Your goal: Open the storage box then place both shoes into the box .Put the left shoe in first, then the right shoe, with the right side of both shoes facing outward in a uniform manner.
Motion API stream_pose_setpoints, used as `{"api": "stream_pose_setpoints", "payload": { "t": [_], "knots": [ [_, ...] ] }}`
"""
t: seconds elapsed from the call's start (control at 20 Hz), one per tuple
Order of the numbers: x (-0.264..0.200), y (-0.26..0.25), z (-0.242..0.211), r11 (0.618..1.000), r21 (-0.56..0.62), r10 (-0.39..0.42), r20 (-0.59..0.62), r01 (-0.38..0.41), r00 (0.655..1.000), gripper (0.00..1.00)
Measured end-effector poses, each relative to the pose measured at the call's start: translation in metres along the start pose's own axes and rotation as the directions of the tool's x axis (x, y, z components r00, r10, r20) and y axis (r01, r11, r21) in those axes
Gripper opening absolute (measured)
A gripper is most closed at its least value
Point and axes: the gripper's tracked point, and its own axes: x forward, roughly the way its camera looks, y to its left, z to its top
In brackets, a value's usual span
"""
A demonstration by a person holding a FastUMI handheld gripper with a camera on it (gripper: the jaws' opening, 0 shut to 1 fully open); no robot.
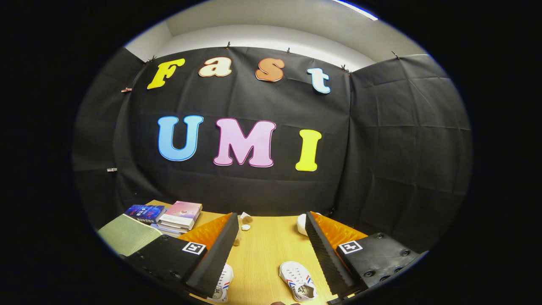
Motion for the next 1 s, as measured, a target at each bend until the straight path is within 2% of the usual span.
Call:
{"api": "stream_pose_setpoints", "payload": {
  "t": [0.55, 0.9, 1.0],
  "knots": [
    [-0.005, 0.023, -0.005, 1.000, 0.005, 0.020, -0.025, -0.019, 1.000, 0.97],
    [-0.005, 0.043, -0.037, 0.999, 0.039, 0.018, -0.100, -0.014, 0.995, 0.98],
    [-0.007, 0.056, -0.048, 0.997, 0.072, 0.044, -0.133, -0.035, 0.990, 0.98]
  ]
}}
